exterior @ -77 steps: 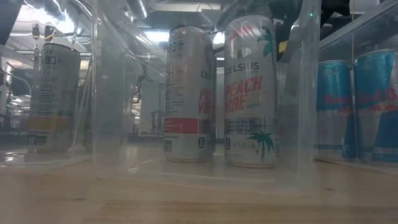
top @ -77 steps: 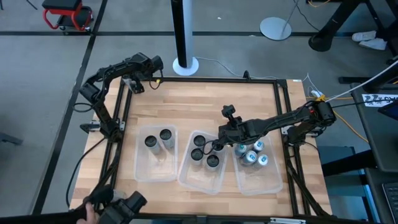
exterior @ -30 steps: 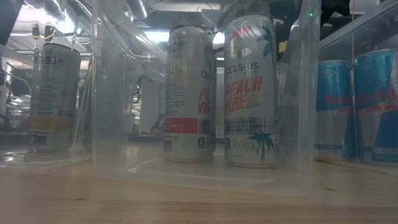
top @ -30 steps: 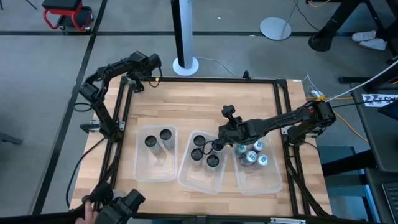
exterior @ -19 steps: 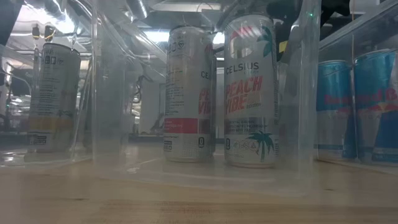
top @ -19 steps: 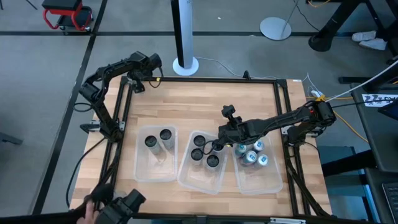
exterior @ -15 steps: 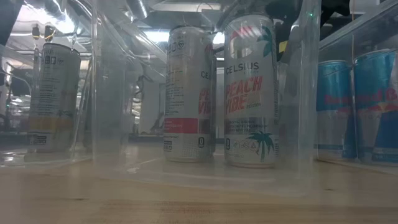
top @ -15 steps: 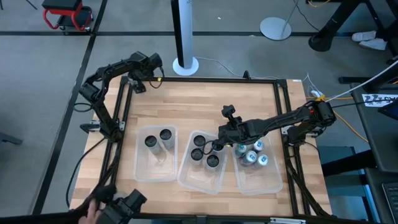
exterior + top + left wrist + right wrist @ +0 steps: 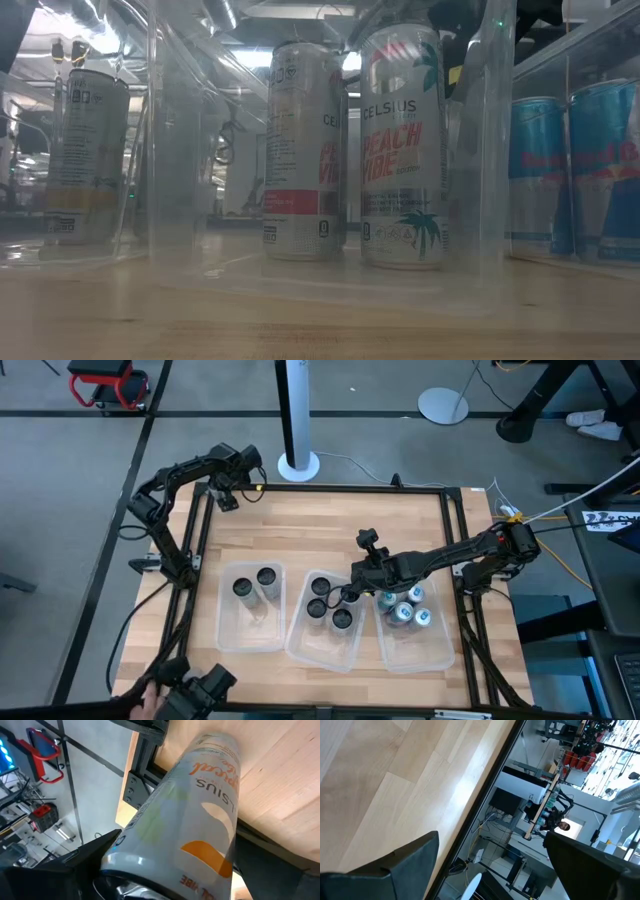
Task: Sort soda cans
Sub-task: Put the top white-yellow soda can into the left transparent bin
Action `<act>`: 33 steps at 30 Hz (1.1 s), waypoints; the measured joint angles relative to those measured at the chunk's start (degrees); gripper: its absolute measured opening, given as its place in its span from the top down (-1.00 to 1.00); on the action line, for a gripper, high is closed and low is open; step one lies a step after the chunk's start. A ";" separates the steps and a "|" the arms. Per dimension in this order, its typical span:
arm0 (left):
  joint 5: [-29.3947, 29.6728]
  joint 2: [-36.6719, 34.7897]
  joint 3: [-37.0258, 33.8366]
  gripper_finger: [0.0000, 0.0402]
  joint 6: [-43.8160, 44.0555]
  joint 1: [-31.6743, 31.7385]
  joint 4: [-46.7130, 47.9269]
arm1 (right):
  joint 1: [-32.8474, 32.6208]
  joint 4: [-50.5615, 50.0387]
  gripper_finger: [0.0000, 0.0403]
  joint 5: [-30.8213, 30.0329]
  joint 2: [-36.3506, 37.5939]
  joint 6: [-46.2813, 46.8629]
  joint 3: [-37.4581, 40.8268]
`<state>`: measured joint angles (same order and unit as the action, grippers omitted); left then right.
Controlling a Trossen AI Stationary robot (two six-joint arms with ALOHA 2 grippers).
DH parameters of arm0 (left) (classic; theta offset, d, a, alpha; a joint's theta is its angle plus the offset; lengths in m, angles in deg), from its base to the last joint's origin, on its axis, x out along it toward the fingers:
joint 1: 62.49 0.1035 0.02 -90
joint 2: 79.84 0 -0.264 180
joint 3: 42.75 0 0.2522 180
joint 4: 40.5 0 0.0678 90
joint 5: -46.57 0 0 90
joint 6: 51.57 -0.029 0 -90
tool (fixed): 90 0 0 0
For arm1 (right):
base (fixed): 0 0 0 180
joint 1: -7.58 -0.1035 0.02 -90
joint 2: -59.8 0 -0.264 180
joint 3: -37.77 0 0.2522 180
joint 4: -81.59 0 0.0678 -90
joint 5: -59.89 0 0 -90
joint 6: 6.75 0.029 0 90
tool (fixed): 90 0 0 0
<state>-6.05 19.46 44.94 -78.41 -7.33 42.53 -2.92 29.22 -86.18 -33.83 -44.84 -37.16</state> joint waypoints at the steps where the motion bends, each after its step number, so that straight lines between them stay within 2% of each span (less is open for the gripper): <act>1: 0.01 0.01 0.00 -0.77 0.26 -0.02 0.09 | 0.01 0.00 -0.81 0.00 0.01 0.00 0.01; 4: 0.11 0.01 0.00 -0.71 0.49 -0.02 0.26 | 0.02 0.00 -0.81 0.00 0.01 0.00 0.01; 11: 0.63 -0.04 0.00 -0.36 1.56 -0.69 3.21 | 0.02 0.00 -0.81 0.20 0.01 0.00 -0.01; 20: 1.97 -4.53 -0.11 -0.32 5.18 -5.69 6.53 | -0.01 0.00 -0.81 0.13 0.01 0.00 -0.01; 33: 3.35 -20.58 -0.11 -0.31 13.39 -20.21 13.24 | 0.02 0.07 -0.81 0.07 0.01 0.00 -0.01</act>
<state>-2.70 -1.12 44.84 -65.02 -27.54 55.76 -2.90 29.29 -86.12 -33.82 -44.84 -37.17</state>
